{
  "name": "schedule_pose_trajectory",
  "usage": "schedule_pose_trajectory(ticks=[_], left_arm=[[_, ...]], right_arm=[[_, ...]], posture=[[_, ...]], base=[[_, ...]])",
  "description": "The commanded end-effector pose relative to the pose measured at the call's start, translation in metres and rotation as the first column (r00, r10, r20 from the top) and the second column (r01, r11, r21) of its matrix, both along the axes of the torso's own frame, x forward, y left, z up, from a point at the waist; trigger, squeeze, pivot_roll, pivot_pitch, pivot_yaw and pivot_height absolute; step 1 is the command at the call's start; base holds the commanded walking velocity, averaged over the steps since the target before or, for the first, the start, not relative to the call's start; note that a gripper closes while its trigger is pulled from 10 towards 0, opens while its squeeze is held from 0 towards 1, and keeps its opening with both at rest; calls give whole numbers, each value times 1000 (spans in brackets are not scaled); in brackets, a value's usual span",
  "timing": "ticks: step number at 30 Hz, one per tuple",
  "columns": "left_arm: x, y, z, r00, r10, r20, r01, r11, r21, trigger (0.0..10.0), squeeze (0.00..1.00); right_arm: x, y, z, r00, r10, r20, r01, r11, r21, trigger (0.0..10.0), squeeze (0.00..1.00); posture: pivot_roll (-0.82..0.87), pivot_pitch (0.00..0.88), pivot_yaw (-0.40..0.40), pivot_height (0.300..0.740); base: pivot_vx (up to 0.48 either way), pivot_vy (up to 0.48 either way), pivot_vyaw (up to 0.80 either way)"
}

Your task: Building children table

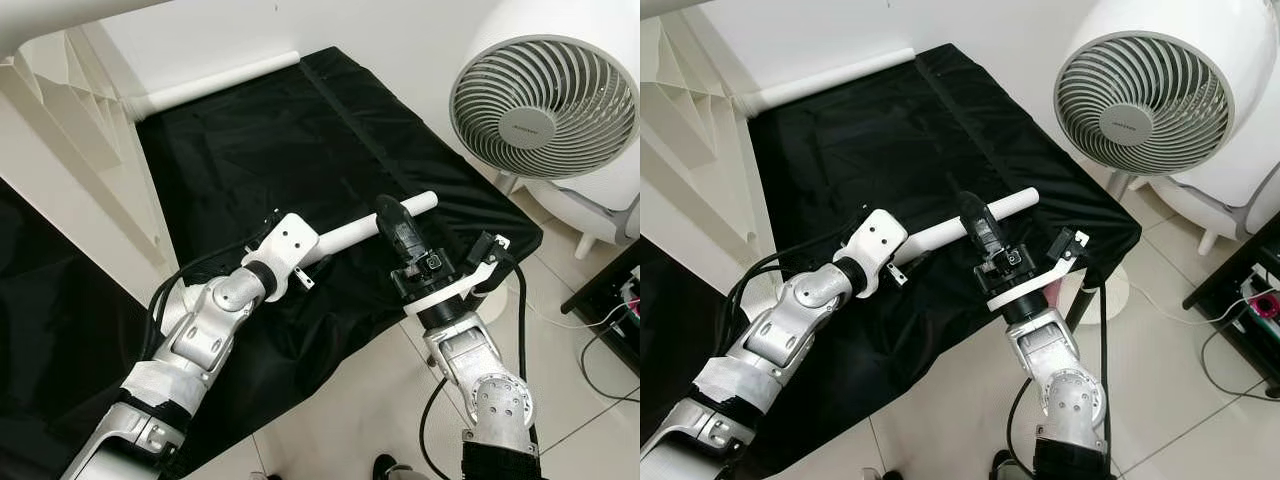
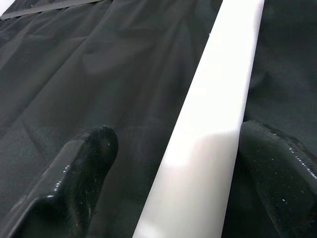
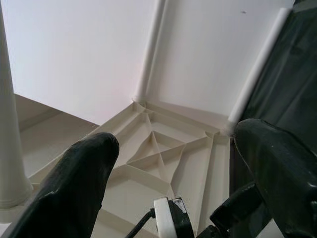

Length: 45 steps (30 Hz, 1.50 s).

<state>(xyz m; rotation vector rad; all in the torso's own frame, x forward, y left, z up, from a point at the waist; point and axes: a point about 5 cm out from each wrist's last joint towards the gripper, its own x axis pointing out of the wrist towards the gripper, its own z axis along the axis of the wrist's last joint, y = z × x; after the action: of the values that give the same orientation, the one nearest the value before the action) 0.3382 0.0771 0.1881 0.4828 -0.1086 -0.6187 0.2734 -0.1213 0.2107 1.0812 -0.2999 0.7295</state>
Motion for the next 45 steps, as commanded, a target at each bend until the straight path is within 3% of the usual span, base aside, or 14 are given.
schedule_pose_trajectory(ticks=[1,6,13,14,15,16,19,20,23,25,27,29,36,45], left_arm=[[-3,7,-5,1000,27,-1,-27,1000,8,10000,0],[-28,7,1,996,-85,-23,82,993,-84,10000,0],[-50,14,3,986,-160,-39,152,975,-162,10000,0],[-55,18,3,985,-167,-40,158,972,-175,10000,1000],[-59,21,3,985,-170,-33,161,971,-178,10000,1000],[-63,24,4,985,-171,-27,164,970,-179,10000,1000],[-66,26,4,985,-173,-25,165,970,-179,10000,1000],[-72,31,6,985,-174,-16,169,970,-173,10000,1000],[-81,38,8,986,-163,-17,157,970,-184,10000,1000],[-96,49,8,990,-140,-29,132,973,-191,10000,1000],[-96,49,8,990,-140,-29,132,973,-191,10000,1000],[-110,58,4,992,-111,-54,96,970,-224,10000,1000],[-116,64,9,992,-111,-60,92,963,-254,10000,1000],[-129,91,3,993,-36,-115,6,968,-251,10000,1000]], right_arm=[[-15,12,-23,994,24,-103,-16,997,80,10000,0],[-5,3,-10,996,-34,-78,30,998,-48,10000,0],[11,-3,-6,989,-127,-78,109,974,-199,10000,0],[16,-6,-7,982,-176,-71,151,951,-270,10000,0],[18,-11,-7,974,-222,-56,192,925,-327,10000,184],[20,-13,-8,968,-248,-44,216,908,-359,10000,929],[20,-15,-8,963,-266,-33,233,893,-386,10000,929],[19,-20,-8,959,-282,-12,251,873,-417,10000,1000],[16,-25,-9,954,-300,4,270,851,-450,10000,1000],[9,-33,-12,940,-340,30,309,809,-501,10000,1000],[9,-33,-12,940,-340,30,309,809,-501,10000,1000],[3,-39,-18,917,-394,67,360,741,-567,10000,1000],[3,-40,-20,907,-414,74,376,720,-584,10000,1000],[9,-52,-20,885,-449,120,418,654,-631,10000,1000]], posture=[[4,215,158,740],[45,203,122,740],[74,199,83,740],[81,200,73,740],[84,197,65,740],[84,197,65,740],[90,196,56,740],[92,197,51,740],[88,192,48,740],[84,170,47,740],[84,170,47,740],[79,157,46,740],[78,144,47,740],[88,104,28,740]], base=[[0,0,0],[0,0,0],[0,0,0],[0,0,0],[0,0,0],[0,0,0],[0,0,0],[0,0,0],[0,0,0],[0,0,0],[0,0,0],[0,0,0],[0,0,0],[0,0,0]])
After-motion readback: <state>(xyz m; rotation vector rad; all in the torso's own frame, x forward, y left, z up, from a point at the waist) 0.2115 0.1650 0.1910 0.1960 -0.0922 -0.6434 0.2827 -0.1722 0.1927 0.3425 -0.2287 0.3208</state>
